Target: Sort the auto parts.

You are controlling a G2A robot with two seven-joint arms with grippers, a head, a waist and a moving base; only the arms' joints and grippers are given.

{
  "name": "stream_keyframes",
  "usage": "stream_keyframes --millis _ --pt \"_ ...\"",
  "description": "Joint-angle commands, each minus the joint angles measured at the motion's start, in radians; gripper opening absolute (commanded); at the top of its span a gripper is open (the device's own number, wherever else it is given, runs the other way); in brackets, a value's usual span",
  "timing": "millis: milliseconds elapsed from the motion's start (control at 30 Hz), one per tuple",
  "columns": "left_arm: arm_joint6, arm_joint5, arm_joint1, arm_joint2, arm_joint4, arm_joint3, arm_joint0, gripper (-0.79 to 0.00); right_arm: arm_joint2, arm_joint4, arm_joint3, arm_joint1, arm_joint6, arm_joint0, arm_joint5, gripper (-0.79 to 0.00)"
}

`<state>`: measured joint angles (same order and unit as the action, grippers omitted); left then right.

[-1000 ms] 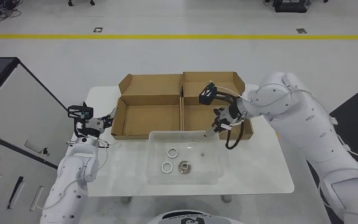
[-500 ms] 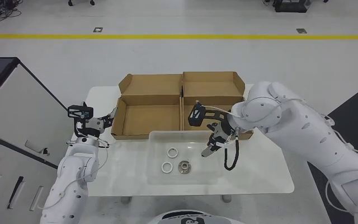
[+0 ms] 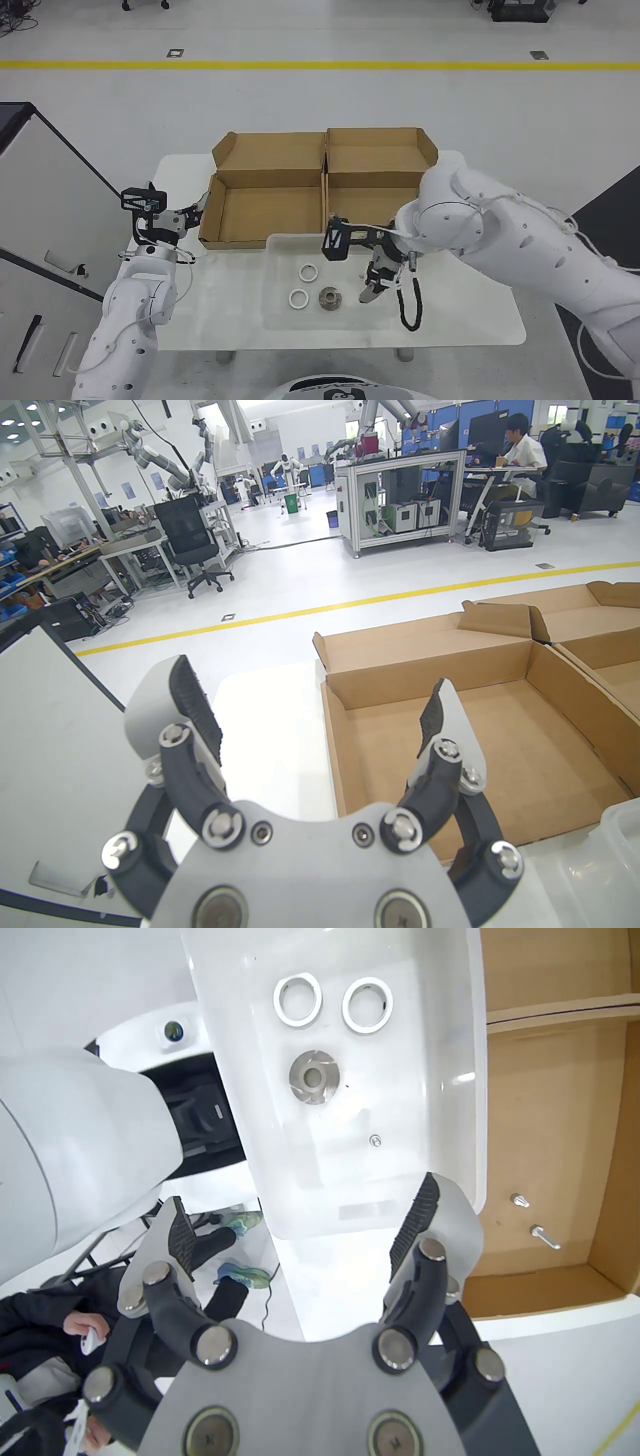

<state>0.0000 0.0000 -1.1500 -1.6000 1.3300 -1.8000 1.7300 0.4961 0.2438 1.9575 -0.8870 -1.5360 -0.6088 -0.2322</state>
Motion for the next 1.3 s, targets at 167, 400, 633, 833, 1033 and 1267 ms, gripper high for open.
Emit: stream_keyframes --millis 167,400,633,833,1033,1267 --pt "0.000 0.000 0.000 0.000 0.000 0.000 0.000 0.000 -0.213 0.013 -0.045 -0.022 0.000 0.146 0.026 0.000" --pt "0.000 0.000 0.000 0.000 0.000 0.000 0.000 0.000 -0.323 -0.011 -0.125 -0.074 0.000 0.213 0.048 0.000" --pt "0.000 0.000 0.000 0.000 0.000 0.000 0.000 0.000 -0.326 0.026 -0.212 -0.134 0.022 0.185 0.048 -0.277" --pt "0.000 0.000 0.000 0.000 0.000 0.000 0.000 0.000 -0.326 0.072 -0.266 -0.164 0.039 0.147 0.053 -0.406" --pt "0.000 0.000 0.000 0.000 0.000 0.000 0.000 0.000 -0.326 0.142 -0.306 -0.185 0.032 0.117 0.091 -0.446" --pt "0.000 0.000 0.000 0.000 0.000 0.000 0.000 0.000 -0.326 0.222 -0.322 -0.202 0.029 0.089 0.138 -0.471"
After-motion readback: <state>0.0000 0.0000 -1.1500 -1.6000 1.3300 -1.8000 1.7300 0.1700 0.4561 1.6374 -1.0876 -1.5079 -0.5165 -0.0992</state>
